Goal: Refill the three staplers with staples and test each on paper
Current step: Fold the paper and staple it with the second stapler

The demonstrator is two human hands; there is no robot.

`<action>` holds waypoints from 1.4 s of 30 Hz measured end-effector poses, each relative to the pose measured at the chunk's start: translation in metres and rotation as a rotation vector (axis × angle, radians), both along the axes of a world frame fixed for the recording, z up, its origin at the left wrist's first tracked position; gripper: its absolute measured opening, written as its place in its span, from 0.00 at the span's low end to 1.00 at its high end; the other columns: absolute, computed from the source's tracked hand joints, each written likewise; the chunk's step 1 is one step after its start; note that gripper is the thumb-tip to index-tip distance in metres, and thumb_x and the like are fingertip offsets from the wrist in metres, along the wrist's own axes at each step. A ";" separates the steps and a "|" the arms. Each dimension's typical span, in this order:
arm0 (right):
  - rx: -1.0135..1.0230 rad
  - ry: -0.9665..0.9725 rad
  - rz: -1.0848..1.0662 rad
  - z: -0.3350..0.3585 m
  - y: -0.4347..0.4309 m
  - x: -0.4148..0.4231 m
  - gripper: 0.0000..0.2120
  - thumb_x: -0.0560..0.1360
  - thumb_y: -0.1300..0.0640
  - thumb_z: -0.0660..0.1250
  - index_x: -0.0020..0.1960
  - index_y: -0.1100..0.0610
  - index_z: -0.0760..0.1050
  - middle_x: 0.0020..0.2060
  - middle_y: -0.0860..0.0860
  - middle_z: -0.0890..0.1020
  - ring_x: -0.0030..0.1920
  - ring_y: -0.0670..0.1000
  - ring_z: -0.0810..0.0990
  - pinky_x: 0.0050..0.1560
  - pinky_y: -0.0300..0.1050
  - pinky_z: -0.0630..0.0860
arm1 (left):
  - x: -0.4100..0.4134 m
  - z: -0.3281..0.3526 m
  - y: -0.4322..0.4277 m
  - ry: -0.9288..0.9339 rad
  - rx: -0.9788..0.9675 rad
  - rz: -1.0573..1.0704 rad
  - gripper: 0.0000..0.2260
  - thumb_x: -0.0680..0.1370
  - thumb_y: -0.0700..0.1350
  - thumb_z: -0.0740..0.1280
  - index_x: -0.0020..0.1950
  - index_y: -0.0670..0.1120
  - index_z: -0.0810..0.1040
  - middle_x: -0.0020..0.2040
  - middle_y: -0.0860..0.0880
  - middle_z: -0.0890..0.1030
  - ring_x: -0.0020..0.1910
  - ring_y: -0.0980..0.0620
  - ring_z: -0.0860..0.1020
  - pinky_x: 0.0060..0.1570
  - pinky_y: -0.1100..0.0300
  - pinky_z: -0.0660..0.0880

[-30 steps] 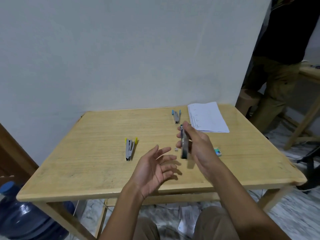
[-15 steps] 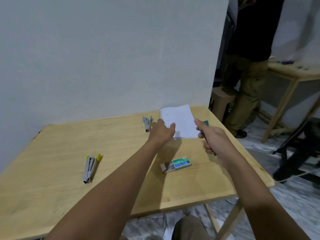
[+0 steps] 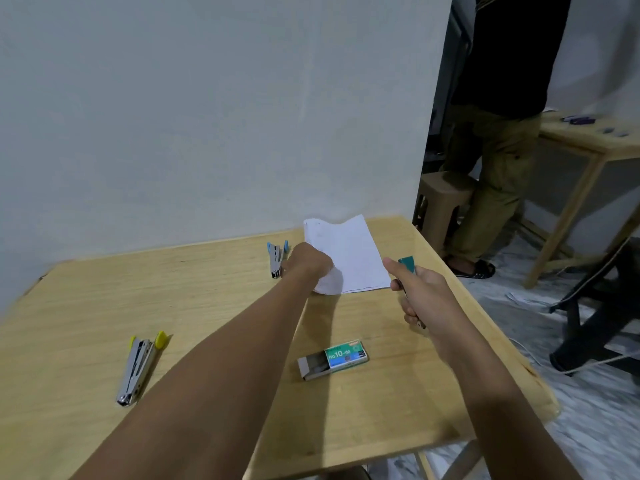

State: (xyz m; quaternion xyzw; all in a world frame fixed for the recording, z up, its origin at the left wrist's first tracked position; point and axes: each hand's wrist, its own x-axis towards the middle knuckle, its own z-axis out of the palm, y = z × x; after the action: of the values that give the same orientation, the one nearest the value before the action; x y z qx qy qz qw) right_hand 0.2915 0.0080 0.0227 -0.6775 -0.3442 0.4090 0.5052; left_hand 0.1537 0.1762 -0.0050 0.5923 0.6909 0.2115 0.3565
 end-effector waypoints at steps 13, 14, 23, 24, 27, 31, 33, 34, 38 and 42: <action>0.139 0.019 -0.090 0.025 -0.011 -0.013 0.18 0.74 0.40 0.71 0.49 0.56 0.78 0.25 0.45 0.66 0.27 0.46 0.63 0.27 0.38 0.62 | -0.097 0.044 -0.099 -0.872 -0.029 -0.180 0.10 0.81 0.45 0.66 0.58 0.42 0.78 0.56 0.44 0.84 0.56 0.45 0.82 0.59 0.48 0.78; 0.168 0.023 -0.038 0.028 -0.013 -0.019 0.15 0.74 0.42 0.71 0.46 0.54 0.76 0.24 0.46 0.66 0.26 0.46 0.62 0.26 0.38 0.61 | -0.103 0.046 -0.107 -0.877 -0.024 -0.193 0.09 0.81 0.45 0.65 0.58 0.42 0.78 0.56 0.45 0.84 0.56 0.45 0.82 0.59 0.48 0.78; 0.296 0.213 0.112 0.041 -0.042 -0.076 0.12 0.76 0.48 0.70 0.47 0.56 0.73 0.29 0.50 0.72 0.24 0.47 0.59 0.27 0.42 0.58 | -0.167 0.058 -0.158 -0.816 0.070 -0.288 0.12 0.79 0.38 0.65 0.62 0.46 0.79 0.58 0.47 0.84 0.53 0.49 0.81 0.57 0.52 0.74; 0.303 0.222 0.123 0.043 -0.045 -0.082 0.13 0.76 0.48 0.70 0.48 0.57 0.74 0.33 0.51 0.77 0.24 0.47 0.59 0.27 0.41 0.59 | -0.172 0.059 -0.160 -0.792 0.094 -0.277 0.12 0.78 0.37 0.64 0.60 0.46 0.80 0.57 0.48 0.84 0.51 0.49 0.81 0.54 0.53 0.74; 0.327 0.201 0.144 0.046 -0.054 -0.096 0.14 0.76 0.48 0.71 0.49 0.58 0.73 0.40 0.54 0.76 0.24 0.47 0.59 0.25 0.39 0.60 | -0.182 0.062 -0.168 -0.735 0.151 -0.206 0.11 0.76 0.35 0.62 0.54 0.43 0.81 0.49 0.48 0.84 0.46 0.49 0.79 0.49 0.54 0.72; 0.351 0.052 0.189 0.049 -0.061 -0.108 0.12 0.76 0.51 0.71 0.45 0.58 0.72 0.34 0.56 0.64 0.26 0.48 0.58 0.26 0.42 0.58 | -0.190 0.066 -0.173 -0.730 0.196 -0.146 0.11 0.69 0.46 0.66 0.48 0.43 0.80 0.45 0.48 0.83 0.46 0.46 0.78 0.49 0.53 0.71; 0.351 0.030 0.211 0.050 -0.063 -0.111 0.12 0.76 0.53 0.71 0.44 0.58 0.71 0.31 0.55 0.61 0.26 0.49 0.58 0.27 0.42 0.57 | -0.194 0.069 -0.175 -0.820 0.167 -0.196 0.14 0.71 0.49 0.68 0.52 0.43 0.81 0.50 0.48 0.84 0.49 0.44 0.80 0.50 0.51 0.73; 0.348 0.029 0.223 0.049 -0.064 -0.112 0.11 0.76 0.53 0.71 0.43 0.58 0.71 0.33 0.56 0.61 0.26 0.49 0.58 0.27 0.43 0.57 | -0.196 0.070 -0.175 -0.873 0.151 -0.232 0.16 0.73 0.50 0.69 0.56 0.43 0.81 0.54 0.46 0.84 0.53 0.43 0.81 0.53 0.50 0.75; 0.324 0.036 0.264 0.046 -0.069 -0.113 0.11 0.75 0.51 0.72 0.42 0.57 0.73 0.39 0.55 0.68 0.26 0.48 0.59 0.29 0.44 0.58 | -0.199 0.072 -0.181 -0.962 0.186 -0.221 0.16 0.77 0.49 0.70 0.60 0.40 0.80 0.57 0.42 0.84 0.57 0.41 0.82 0.59 0.49 0.76; 0.372 0.139 0.231 0.043 -0.071 -0.117 0.16 0.73 0.47 0.74 0.45 0.55 0.69 0.35 0.55 0.60 0.27 0.48 0.57 0.28 0.42 0.58 | -0.196 0.070 -0.185 -0.949 0.287 -0.154 0.16 0.71 0.51 0.74 0.52 0.41 0.83 0.51 0.43 0.84 0.48 0.45 0.82 0.49 0.54 0.76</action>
State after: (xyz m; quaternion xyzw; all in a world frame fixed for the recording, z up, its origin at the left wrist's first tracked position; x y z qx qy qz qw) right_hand 0.1744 -0.0631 0.0659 -0.4990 -0.4533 0.4393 0.5937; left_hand -0.0418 -0.0085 0.0647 0.5231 0.3711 0.5234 0.5610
